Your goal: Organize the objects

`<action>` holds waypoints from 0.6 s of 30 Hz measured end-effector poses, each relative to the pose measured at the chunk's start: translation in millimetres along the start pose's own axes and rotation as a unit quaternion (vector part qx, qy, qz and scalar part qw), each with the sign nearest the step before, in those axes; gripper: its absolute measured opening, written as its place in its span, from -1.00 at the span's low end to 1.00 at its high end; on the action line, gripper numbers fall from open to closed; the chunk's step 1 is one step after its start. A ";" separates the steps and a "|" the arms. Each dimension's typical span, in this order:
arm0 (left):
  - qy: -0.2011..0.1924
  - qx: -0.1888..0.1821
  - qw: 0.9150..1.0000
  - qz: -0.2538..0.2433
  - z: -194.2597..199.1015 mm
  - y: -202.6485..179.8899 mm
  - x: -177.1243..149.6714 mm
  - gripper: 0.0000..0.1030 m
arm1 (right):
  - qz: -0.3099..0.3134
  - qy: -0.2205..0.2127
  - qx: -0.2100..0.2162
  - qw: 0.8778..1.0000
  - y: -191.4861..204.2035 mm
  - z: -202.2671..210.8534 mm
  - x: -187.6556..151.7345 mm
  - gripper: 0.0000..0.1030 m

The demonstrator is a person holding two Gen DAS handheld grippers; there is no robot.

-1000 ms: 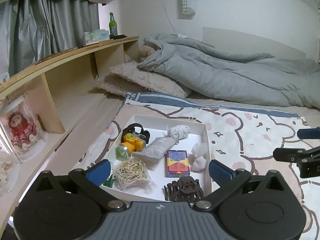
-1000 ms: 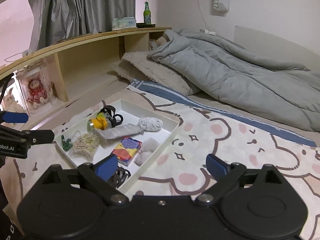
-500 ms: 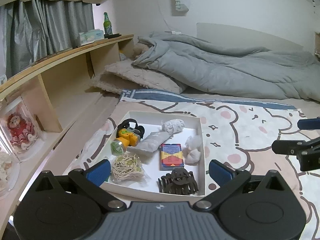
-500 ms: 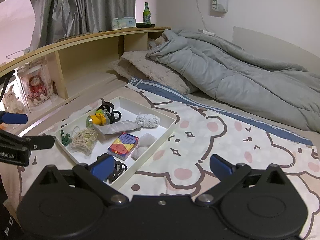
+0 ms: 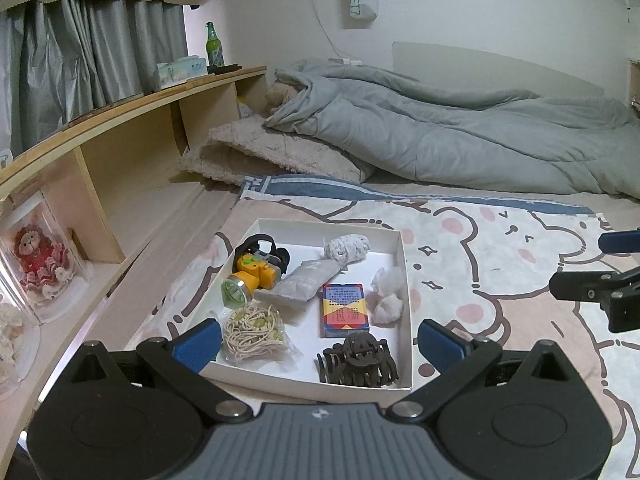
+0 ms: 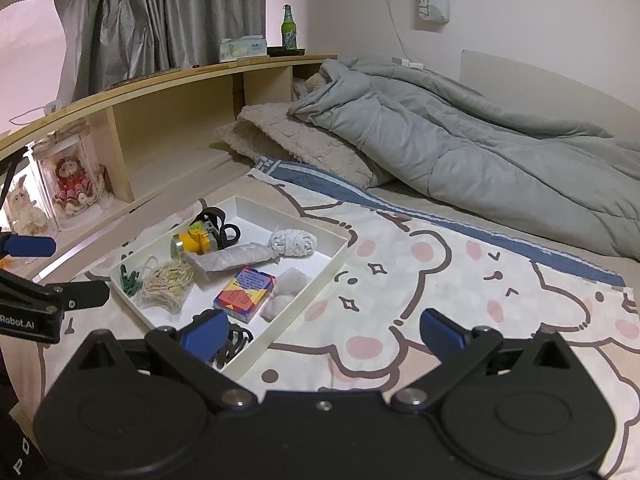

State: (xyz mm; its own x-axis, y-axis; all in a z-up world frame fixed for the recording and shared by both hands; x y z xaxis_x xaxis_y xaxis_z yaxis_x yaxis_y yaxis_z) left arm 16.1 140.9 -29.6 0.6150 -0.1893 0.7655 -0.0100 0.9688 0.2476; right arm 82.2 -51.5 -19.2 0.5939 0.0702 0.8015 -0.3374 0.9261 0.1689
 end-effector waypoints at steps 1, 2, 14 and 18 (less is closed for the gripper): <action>0.000 0.000 1.000 0.000 0.0 0.0 0.0 1.00 | 0.000 0.001 0.001 1.000 -0.2 0.3 -0.3 1.00; 0.000 0.000 1.000 0.000 0.0 0.0 0.1 1.00 | -0.001 0.001 0.002 1.000 -0.4 0.5 -0.4 1.00; 0.000 -0.003 1.000 0.003 -1.8 0.5 -1.7 1.00 | 0.006 0.004 0.003 1.000 1.4 -0.2 -1.7 1.00; 0.000 -0.004 1.000 0.004 -2.0 0.4 -1.7 1.00 | 0.004 0.005 0.004 1.000 1.5 0.2 -2.0 1.00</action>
State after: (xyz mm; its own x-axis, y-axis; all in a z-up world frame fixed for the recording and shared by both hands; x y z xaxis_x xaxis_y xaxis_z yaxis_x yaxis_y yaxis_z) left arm 16.6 141.9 -32.0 0.6154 -0.1824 0.7668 -0.0073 0.9715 0.2370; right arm 80.3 -50.4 -20.5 0.5983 0.0802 0.7972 -0.3469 0.9228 0.1675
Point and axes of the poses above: each gripper's, at about its wrist camera, not at the fingertips, and z roughly against the way its jaws point, y to its left, x to its top, the point moved 8 cm from there along -z, roughly the way its jaws point, and after that the axes turned 10 degrees about -z, right-handed, at the moved point
